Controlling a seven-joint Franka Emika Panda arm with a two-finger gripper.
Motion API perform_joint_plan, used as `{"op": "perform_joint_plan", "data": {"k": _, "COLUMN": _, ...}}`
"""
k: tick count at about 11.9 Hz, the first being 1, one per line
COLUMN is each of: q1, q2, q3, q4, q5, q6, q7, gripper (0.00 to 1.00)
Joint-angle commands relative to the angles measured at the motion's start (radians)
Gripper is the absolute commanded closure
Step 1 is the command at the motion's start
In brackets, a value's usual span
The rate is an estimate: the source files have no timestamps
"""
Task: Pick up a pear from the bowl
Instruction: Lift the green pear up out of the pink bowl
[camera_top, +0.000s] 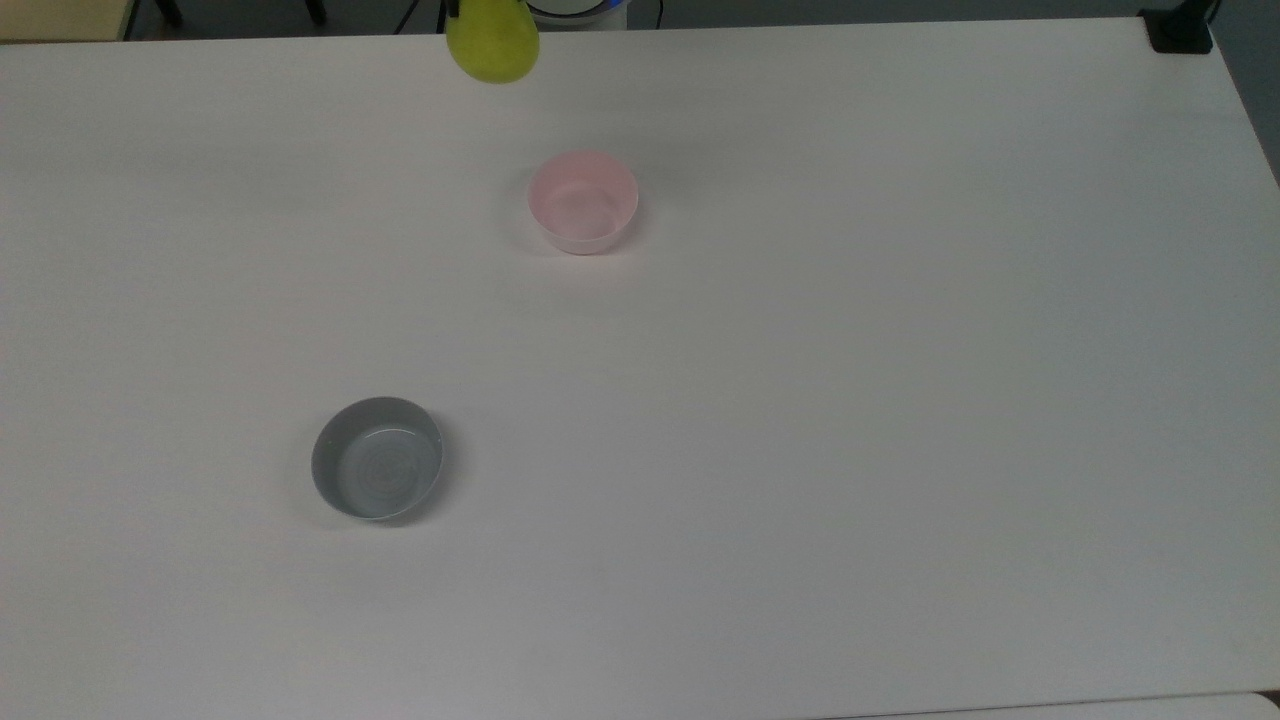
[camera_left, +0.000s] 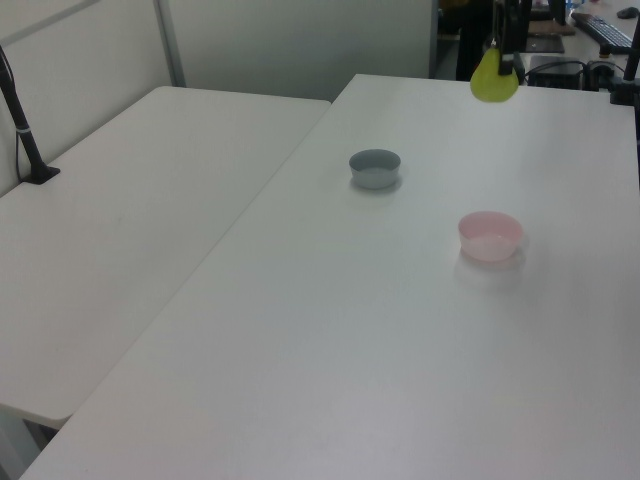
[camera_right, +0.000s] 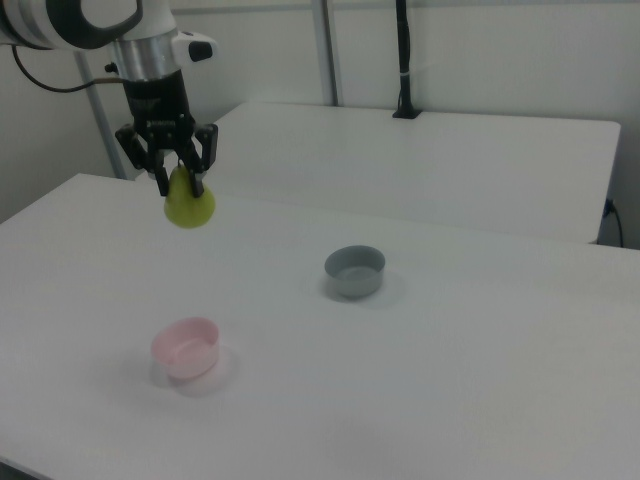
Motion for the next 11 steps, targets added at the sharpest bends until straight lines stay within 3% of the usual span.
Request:
{"op": "perform_joint_plan", "data": {"k": 1, "q1": -0.051, "q2": 0.046, "q3": -0.015, "q4": 0.081, "q5": 0.015, "q6": -0.021, "q7": 0.001, "gripper": 1.0}}
{"op": "perform_joint_plan", "data": {"k": 4, "q1": -0.124, "q2": 0.108, "q3": -0.018, "q4": 0.13, "q5": 0.009, "q6": -0.015, "q7": -0.095, "gripper": 1.0}}
{"op": "perform_joint_plan", "data": {"k": 6, "q1": -0.148, "q2": 0.219, "q3": -0.067, "q4": 0.201, "q5": 0.012, "q6": 0.025, "q7": -0.12, "gripper": 1.0}}
{"op": "perform_joint_plan", "data": {"k": 11, "q1": -0.18, "q2": 0.36, "q3": -0.122, "q4": 0.204, "q5": 0.024, "q6": 0.208, "q7": -0.151, "gripper": 1.0}}
